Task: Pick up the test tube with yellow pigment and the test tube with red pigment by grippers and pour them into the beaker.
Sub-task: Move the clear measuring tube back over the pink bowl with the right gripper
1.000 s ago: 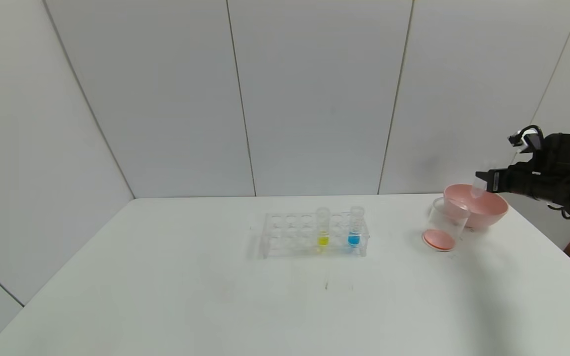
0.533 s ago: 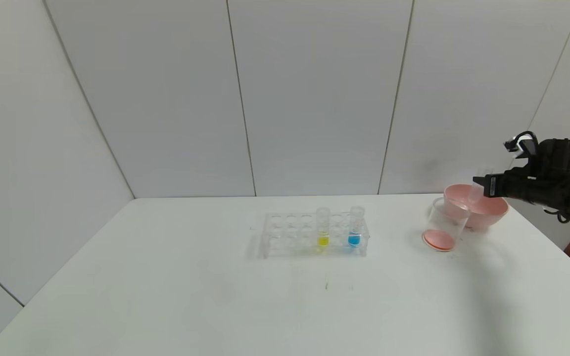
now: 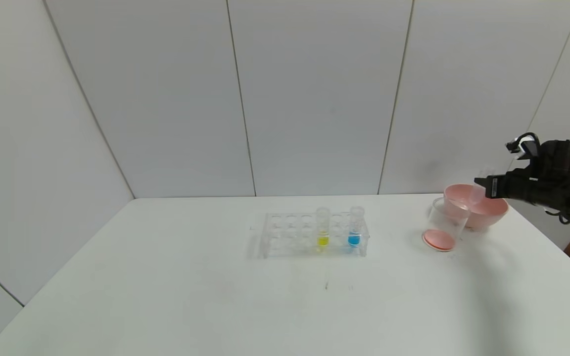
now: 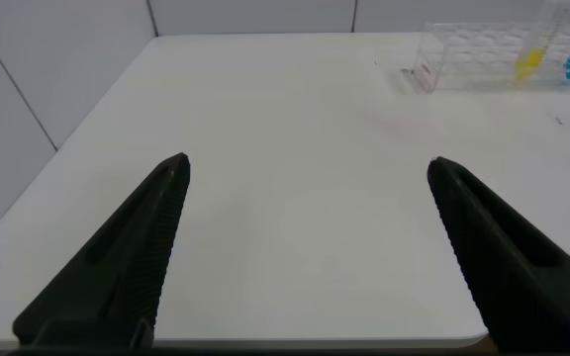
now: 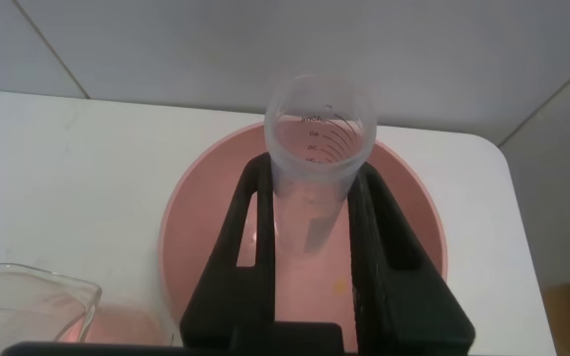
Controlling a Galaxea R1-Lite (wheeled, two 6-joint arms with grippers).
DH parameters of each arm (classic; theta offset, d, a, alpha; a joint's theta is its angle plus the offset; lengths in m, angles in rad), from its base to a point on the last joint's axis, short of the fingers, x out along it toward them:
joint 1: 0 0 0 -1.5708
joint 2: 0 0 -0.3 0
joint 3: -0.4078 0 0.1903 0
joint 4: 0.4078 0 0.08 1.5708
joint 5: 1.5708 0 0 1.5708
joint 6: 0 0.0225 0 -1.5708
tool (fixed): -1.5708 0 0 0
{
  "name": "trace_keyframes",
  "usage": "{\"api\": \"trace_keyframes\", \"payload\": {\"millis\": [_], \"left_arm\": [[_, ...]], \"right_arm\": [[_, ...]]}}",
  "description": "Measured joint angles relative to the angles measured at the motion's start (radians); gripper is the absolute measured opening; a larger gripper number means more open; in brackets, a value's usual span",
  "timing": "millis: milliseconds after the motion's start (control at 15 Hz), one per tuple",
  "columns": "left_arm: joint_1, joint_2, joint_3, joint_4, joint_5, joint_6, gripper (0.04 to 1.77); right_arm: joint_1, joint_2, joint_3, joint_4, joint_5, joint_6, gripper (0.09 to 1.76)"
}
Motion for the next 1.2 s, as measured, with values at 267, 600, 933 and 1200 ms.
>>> {"api": "trace_keyframes", "payload": {"millis": [267, 600, 933, 1200], "left_arm": [[0.0, 0.0, 0.0, 0.0, 0.0, 0.0, 1.72], [0.0, 0.0, 0.0, 0.0, 0.0, 0.0, 1.72], [0.0, 0.0, 0.0, 0.0, 0.0, 0.0, 1.72], [0.0, 0.0, 0.0, 0.0, 0.0, 0.0, 1.72]], "right_arm": [[-0.001, 0.0, 0.0, -0.006, 0.001, -0.002, 0.5], [-0.002, 0.0, 0.006, -0.005, 0.0, 0.0, 0.79], [0.0, -0.001, 0.006, -0.014, 0.011, -0.003, 1.23], [0.001, -0.005, 0.022, -0.059, 0.01, -0.01, 1.42]]}}
